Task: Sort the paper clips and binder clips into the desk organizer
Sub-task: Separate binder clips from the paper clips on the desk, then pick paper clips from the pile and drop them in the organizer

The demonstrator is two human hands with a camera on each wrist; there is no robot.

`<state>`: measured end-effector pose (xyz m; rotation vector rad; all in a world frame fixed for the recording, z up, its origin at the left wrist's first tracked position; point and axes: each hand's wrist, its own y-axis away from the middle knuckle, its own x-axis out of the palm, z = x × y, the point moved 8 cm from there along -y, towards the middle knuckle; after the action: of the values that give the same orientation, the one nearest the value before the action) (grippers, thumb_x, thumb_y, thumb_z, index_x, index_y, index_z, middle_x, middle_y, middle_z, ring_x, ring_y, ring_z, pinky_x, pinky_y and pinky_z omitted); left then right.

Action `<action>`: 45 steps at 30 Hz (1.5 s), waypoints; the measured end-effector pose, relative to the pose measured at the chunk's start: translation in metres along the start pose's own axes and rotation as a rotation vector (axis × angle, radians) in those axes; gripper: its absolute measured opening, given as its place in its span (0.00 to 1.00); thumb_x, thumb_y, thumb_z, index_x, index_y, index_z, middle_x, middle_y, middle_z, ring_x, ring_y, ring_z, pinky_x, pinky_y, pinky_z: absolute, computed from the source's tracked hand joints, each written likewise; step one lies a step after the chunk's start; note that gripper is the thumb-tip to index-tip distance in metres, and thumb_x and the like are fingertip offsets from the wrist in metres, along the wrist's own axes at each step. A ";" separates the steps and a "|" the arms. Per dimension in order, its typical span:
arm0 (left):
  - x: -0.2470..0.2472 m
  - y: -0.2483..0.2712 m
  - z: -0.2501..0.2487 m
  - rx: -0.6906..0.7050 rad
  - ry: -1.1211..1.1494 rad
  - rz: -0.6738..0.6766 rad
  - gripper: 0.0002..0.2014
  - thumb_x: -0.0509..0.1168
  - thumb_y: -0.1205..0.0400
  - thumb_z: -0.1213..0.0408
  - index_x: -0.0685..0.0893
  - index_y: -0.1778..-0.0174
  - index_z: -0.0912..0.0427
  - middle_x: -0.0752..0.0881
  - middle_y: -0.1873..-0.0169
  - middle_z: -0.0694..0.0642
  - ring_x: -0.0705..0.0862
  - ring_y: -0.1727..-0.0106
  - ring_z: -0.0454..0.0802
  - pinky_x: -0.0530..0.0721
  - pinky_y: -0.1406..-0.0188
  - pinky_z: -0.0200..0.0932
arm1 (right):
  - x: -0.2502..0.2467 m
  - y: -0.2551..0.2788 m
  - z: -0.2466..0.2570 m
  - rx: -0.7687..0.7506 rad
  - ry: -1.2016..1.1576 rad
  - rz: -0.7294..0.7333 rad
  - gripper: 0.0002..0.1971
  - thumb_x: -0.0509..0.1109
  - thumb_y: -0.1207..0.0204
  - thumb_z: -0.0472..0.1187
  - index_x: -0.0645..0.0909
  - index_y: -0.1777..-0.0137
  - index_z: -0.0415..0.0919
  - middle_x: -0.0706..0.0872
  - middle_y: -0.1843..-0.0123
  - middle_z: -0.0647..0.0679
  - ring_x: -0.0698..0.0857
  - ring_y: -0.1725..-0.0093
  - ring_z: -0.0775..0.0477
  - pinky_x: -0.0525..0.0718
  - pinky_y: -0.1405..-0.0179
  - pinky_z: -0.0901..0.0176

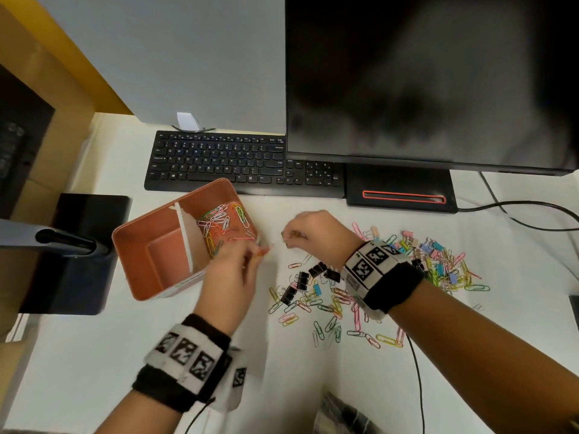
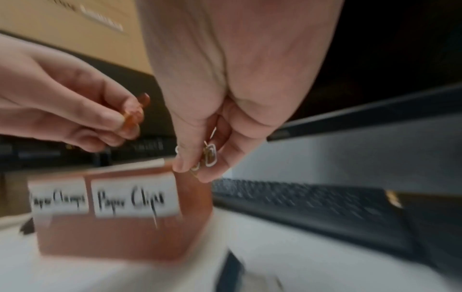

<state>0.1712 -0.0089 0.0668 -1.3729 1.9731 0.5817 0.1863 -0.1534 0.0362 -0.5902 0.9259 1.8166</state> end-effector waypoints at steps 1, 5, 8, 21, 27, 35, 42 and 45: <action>-0.022 -0.006 0.002 -0.022 -0.013 -0.062 0.02 0.68 0.23 0.71 0.83 0.59 0.60 0.82 0.62 0.50 0.79 0.61 0.47 0.68 0.62 0.30 | -0.009 -0.004 0.016 -0.032 -0.027 -0.056 0.07 0.68 0.23 0.39 0.85 0.49 0.40 0.86 0.49 0.45 0.82 0.52 0.50 0.78 0.47 0.60; -0.062 -0.035 0.038 -0.206 -0.132 -0.060 0.07 0.70 0.25 0.65 0.83 0.52 0.56 0.86 0.56 0.53 0.83 0.55 0.49 0.77 0.51 0.40 | -0.016 -0.037 0.072 -0.091 -0.058 -0.155 0.08 0.71 0.25 0.39 0.84 0.47 0.42 0.86 0.49 0.46 0.83 0.53 0.48 0.79 0.50 0.58; -0.061 -0.036 0.036 -0.177 -0.181 -0.024 0.16 0.72 0.26 0.64 0.83 0.42 0.57 0.83 0.45 0.54 0.81 0.45 0.50 0.80 0.40 0.47 | -0.005 -0.043 0.074 -0.036 -0.148 -0.144 0.16 0.74 0.28 0.38 0.81 0.40 0.41 0.86 0.45 0.44 0.85 0.50 0.46 0.83 0.46 0.54; 0.104 0.035 0.046 -0.201 -0.077 0.428 0.14 0.70 0.26 0.54 0.79 0.47 0.53 0.78 0.53 0.50 0.78 0.55 0.46 0.74 0.55 0.37 | 0.055 0.076 -0.038 0.168 -0.258 -0.030 0.10 0.68 0.22 0.41 0.82 0.42 0.45 0.80 0.60 0.62 0.75 0.67 0.68 0.75 0.61 0.70; 0.099 0.025 0.046 -0.222 -0.025 0.315 0.03 0.68 0.23 0.61 0.82 0.59 0.56 0.84 0.60 0.50 0.79 0.60 0.44 0.69 0.66 0.24 | 0.059 0.076 -0.067 0.234 -0.188 -0.116 0.19 0.66 0.22 0.40 0.75 0.31 0.44 0.80 0.36 0.48 0.77 0.51 0.60 0.79 0.37 0.56; 0.077 0.021 0.044 -0.234 0.035 0.220 0.24 0.66 0.21 0.65 0.71 0.29 0.55 0.76 0.42 0.48 0.79 0.49 0.44 0.76 0.47 0.37 | 0.061 0.066 -0.065 0.184 -0.043 -0.081 0.24 0.62 0.21 0.36 0.67 0.24 0.47 0.70 0.23 0.51 0.67 0.23 0.51 0.64 0.22 0.57; 0.097 0.046 0.054 0.019 -0.208 0.408 0.23 0.71 0.26 0.65 0.79 0.34 0.54 0.75 0.34 0.51 0.73 0.33 0.53 0.68 0.33 0.41 | 0.073 0.036 -0.056 0.065 0.128 0.031 0.24 0.67 0.23 0.36 0.73 0.27 0.42 0.70 0.23 0.46 0.69 0.25 0.43 0.68 0.25 0.50; 0.103 0.043 0.052 0.042 -0.221 0.444 0.23 0.73 0.28 0.60 0.81 0.36 0.55 0.77 0.38 0.50 0.75 0.37 0.52 0.72 0.36 0.42 | 0.071 0.033 -0.053 0.017 0.130 0.040 0.17 0.67 0.23 0.37 0.80 0.35 0.39 0.79 0.34 0.45 0.76 0.35 0.44 0.74 0.33 0.50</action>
<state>0.1205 -0.0249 -0.0448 -0.8026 2.0970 0.8473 0.1273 -0.1656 -0.0363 -0.6897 1.0458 1.8204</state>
